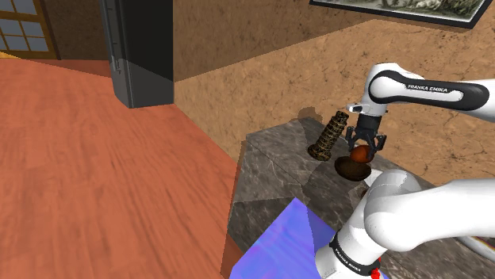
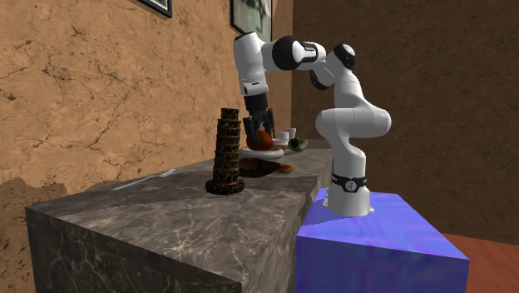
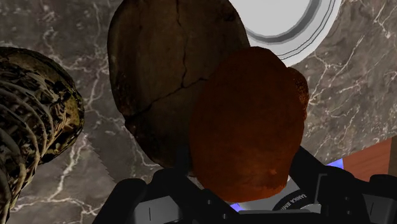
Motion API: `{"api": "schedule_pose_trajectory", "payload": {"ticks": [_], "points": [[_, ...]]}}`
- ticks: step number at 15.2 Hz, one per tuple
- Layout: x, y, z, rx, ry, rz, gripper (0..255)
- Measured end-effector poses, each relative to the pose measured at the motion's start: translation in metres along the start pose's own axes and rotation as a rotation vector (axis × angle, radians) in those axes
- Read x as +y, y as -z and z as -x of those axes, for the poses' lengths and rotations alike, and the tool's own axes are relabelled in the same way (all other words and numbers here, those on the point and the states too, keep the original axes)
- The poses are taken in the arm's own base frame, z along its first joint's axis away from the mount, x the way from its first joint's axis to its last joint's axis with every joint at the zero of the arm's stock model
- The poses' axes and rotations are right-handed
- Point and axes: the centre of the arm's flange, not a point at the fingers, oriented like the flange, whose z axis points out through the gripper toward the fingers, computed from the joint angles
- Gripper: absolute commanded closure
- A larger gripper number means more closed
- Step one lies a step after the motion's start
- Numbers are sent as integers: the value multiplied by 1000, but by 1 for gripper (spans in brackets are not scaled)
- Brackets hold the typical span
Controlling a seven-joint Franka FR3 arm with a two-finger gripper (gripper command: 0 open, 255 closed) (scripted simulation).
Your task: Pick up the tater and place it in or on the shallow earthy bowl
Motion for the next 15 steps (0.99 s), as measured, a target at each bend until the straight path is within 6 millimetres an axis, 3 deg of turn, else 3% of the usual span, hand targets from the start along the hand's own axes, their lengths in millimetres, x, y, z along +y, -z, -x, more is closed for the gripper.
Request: {"api": "schedule_pose_trajectory", "payload": {"ticks": [1,7,11,15], "points": [[0,0,0,0,0,0,0],[0,0,0,0,0,0,0],[0,39,2,-1,-1,1,0],[0,49,0,0,0,0,0]]}}
